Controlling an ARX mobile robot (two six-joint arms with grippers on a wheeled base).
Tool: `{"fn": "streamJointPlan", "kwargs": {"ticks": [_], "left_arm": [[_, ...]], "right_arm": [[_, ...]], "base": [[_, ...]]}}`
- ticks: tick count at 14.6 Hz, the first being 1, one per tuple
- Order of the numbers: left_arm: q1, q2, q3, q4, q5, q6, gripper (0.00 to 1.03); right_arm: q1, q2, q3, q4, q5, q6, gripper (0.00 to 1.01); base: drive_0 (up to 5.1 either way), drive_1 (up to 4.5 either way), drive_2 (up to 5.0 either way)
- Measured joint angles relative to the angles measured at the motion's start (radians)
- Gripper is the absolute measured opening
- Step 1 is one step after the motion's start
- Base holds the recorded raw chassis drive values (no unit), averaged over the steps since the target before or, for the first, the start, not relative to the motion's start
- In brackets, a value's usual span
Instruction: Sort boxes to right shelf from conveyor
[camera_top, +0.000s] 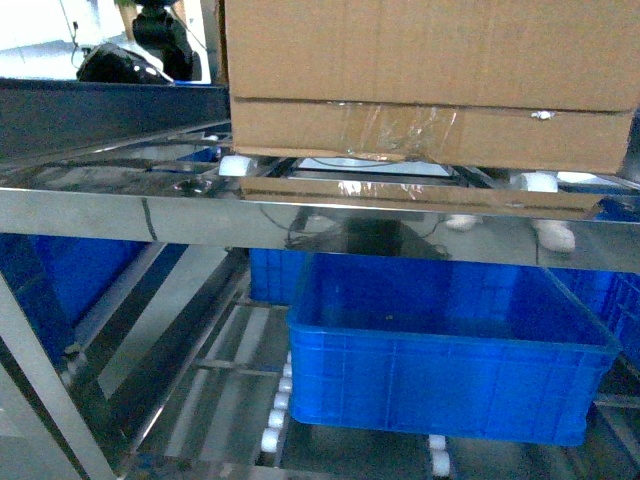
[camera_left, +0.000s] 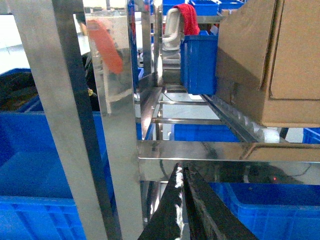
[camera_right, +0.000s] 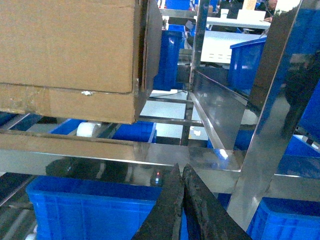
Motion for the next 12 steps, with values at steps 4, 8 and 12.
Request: {"fn": "streamJointPlan", "kwargs": {"ticks": [4,8,12], "left_arm": [[0.0,-0.091,-0.06,-0.038,0.0,0.0,0.02],[0.0,-0.192,-0.105,-0.097,0.0,0.0,0.02],[0.0,-0.279,-0.143,-0.124,0.0,0.0,0.02]], "right_arm": [[0.0,-0.09,-0.056,-0.034,0.0,0.0,0.02],[0.0,-0.188,-0.099,-0.093,0.0,0.0,0.02],[0.0,-0.27,-0.139,-0.122,0.0,0.0,0.02]], "base": [[0.0,0.0,0.0],[0.0,0.0,0.0],[0.0,0.0,0.0]]}}
